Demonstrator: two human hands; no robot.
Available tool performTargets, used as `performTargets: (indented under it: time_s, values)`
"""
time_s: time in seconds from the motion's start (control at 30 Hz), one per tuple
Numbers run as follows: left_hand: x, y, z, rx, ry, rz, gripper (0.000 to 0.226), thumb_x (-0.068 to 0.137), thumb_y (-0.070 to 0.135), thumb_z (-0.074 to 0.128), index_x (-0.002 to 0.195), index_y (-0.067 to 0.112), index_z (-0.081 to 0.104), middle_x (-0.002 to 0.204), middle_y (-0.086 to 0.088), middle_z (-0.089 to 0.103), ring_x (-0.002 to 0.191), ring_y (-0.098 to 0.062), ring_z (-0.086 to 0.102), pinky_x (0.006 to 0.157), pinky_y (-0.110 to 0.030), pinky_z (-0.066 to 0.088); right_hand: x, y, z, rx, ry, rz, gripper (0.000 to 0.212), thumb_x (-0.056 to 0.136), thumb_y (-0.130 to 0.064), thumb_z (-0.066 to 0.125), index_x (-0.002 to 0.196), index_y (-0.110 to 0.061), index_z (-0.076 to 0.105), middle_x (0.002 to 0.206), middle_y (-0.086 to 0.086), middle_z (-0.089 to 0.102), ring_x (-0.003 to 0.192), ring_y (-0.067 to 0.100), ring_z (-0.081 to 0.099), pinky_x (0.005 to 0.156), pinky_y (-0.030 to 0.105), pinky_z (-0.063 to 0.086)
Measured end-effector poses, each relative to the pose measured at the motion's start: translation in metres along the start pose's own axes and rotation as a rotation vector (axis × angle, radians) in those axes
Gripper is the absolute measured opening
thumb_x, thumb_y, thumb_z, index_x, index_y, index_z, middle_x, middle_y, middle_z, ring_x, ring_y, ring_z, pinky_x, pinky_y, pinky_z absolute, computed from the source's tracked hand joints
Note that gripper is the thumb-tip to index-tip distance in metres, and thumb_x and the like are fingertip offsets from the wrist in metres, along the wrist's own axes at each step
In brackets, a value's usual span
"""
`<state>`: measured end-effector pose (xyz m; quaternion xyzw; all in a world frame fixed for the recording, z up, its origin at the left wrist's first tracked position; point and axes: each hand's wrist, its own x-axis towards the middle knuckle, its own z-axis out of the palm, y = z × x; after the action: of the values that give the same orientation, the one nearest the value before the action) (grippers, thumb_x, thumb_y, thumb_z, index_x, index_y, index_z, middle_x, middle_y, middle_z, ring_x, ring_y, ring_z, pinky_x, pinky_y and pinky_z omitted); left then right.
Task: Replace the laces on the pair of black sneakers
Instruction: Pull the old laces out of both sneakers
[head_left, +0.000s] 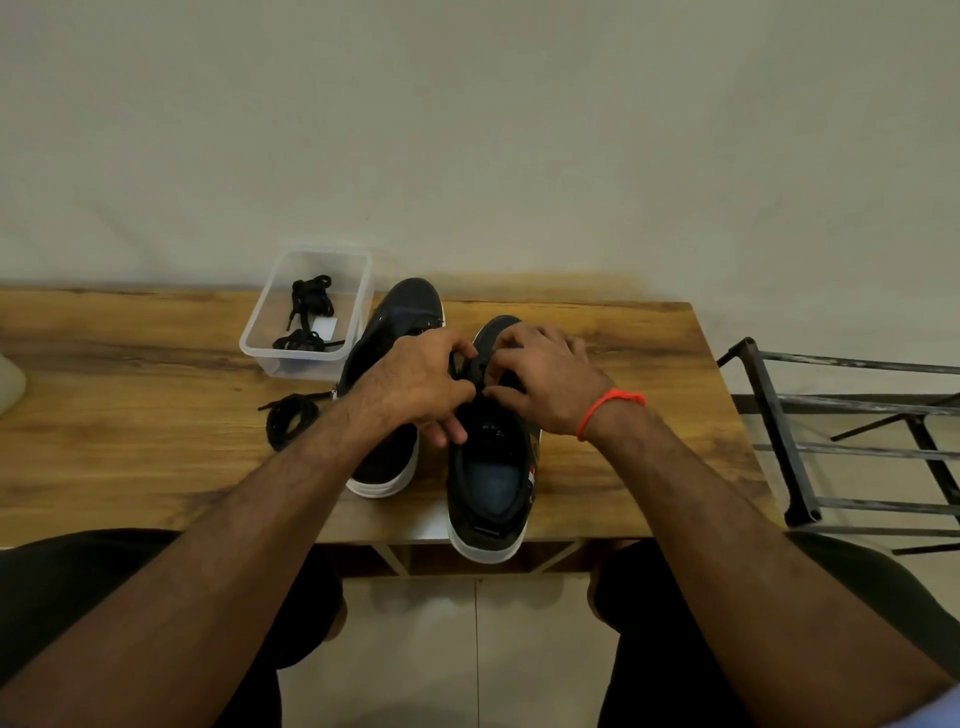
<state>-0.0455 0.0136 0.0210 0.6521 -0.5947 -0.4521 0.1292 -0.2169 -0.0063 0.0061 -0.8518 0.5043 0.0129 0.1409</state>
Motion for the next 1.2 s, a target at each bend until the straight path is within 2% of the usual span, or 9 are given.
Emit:
performTargets:
  time_s: [0.23, 0.37, 0.47, 0.53, 0.7, 0.83, 0.97, 1.07, 1.2]
  values:
    - [0.000, 0.000, 0.000, -0.012, -0.008, -0.010, 0.055, 0.096, 0.008, 0.065, 0.143, 0.023, 0.042, 0.101, -0.013, 0.072, 0.065, -0.021, 0.076, 0.054, -0.031, 0.061, -0.002, -0.002, -0.005, 0.032, 0.035, 0.052, 0.014, 0.091, -0.043, 0.061, 0.097, -0.031, 0.065, 0.133, -0.008, 0.048, 0.130, 0.024, 0.034, 0.103, 0.051, 0.034]
    - [0.000, -0.001, -0.002, -0.028, -0.012, -0.028, 0.053, 0.096, 0.007, 0.065, 0.141, 0.023, 0.043, 0.109, -0.014, 0.070, 0.065, -0.021, 0.076, 0.051, -0.029, 0.060, -0.001, 0.035, -0.027, 0.170, 0.296, 0.420, 0.016, 0.083, -0.039, 0.064, 0.076, -0.027, 0.057, 0.103, 0.001, 0.058, 0.101, 0.028, 0.055, 0.087, 0.048, 0.052]
    - [0.001, -0.001, -0.001, -0.031, -0.013, -0.031, 0.053, 0.096, 0.006, 0.064, 0.141, 0.023, 0.043, 0.112, -0.016, 0.069, 0.065, -0.021, 0.076, 0.050, -0.029, 0.060, -0.007, 0.066, -0.029, 0.054, 0.205, 0.609, 0.018, 0.090, -0.041, 0.059, 0.092, -0.024, 0.063, 0.108, 0.008, 0.062, 0.104, 0.032, 0.056, 0.089, 0.050, 0.054]
    - [0.001, -0.001, 0.000, -0.030, -0.014, -0.028, 0.053, 0.096, 0.006, 0.065, 0.142, 0.023, 0.043, 0.112, -0.016, 0.068, 0.064, -0.021, 0.076, 0.049, -0.028, 0.059, -0.007, 0.065, -0.022, 0.045, 0.174, 0.543, 0.013, 0.093, -0.039, 0.058, 0.095, -0.026, 0.062, 0.117, 0.006, 0.059, 0.113, 0.032, 0.052, 0.096, 0.049, 0.049]
    - [0.001, -0.001, 0.000, -0.018, -0.009, -0.012, 0.055, 0.096, 0.008, 0.066, 0.144, 0.023, 0.042, 0.107, -0.015, 0.070, 0.064, -0.021, 0.076, 0.050, -0.028, 0.059, 0.002, 0.018, -0.014, 0.120, 0.045, 0.036, 0.012, 0.090, -0.047, 0.066, 0.095, -0.037, 0.062, 0.124, -0.003, 0.051, 0.126, 0.022, 0.037, 0.104, 0.044, 0.033]
    - [0.000, 0.000, -0.001, 0.000, -0.010, -0.011, 0.054, 0.096, 0.009, 0.065, 0.144, 0.022, 0.042, 0.096, -0.014, 0.072, 0.063, -0.020, 0.075, 0.049, -0.027, 0.058, 0.004, 0.003, 0.000, 0.063, -0.010, 0.041, 0.024, 0.093, -0.047, 0.063, 0.109, -0.029, 0.067, 0.135, -0.003, 0.045, 0.134, 0.023, 0.030, 0.109, 0.049, 0.029]
    - [0.000, 0.001, 0.000, -0.001, -0.013, -0.019, 0.055, 0.096, 0.008, 0.065, 0.145, 0.022, 0.042, 0.102, -0.014, 0.072, 0.063, -0.020, 0.075, 0.049, -0.027, 0.059, 0.002, 0.005, -0.005, 0.055, 0.027, 0.040, 0.014, 0.092, -0.043, 0.063, 0.097, -0.031, 0.065, 0.130, -0.005, 0.048, 0.130, 0.022, 0.032, 0.102, 0.047, 0.030]
    - [0.000, 0.002, -0.001, -0.011, -0.019, -0.036, 0.055, 0.097, 0.007, 0.064, 0.144, 0.023, 0.042, 0.105, -0.017, 0.071, 0.062, -0.020, 0.075, 0.046, -0.025, 0.056, 0.000, 0.023, -0.020, 0.122, 0.183, 0.238, 0.015, 0.084, -0.039, 0.064, 0.075, -0.030, 0.056, 0.110, -0.003, 0.054, 0.113, 0.024, 0.047, 0.095, 0.045, 0.043]
    - [0.000, 0.001, -0.002, -0.008, -0.023, -0.039, 0.054, 0.097, 0.006, 0.062, 0.144, 0.023, 0.042, 0.105, -0.019, 0.070, 0.060, -0.020, 0.075, 0.044, -0.023, 0.054, -0.010, 0.059, -0.039, 0.111, 0.284, 0.580, 0.018, 0.089, -0.037, 0.062, 0.095, -0.021, 0.057, 0.112, 0.006, 0.055, 0.109, 0.030, 0.050, 0.091, 0.048, 0.047]
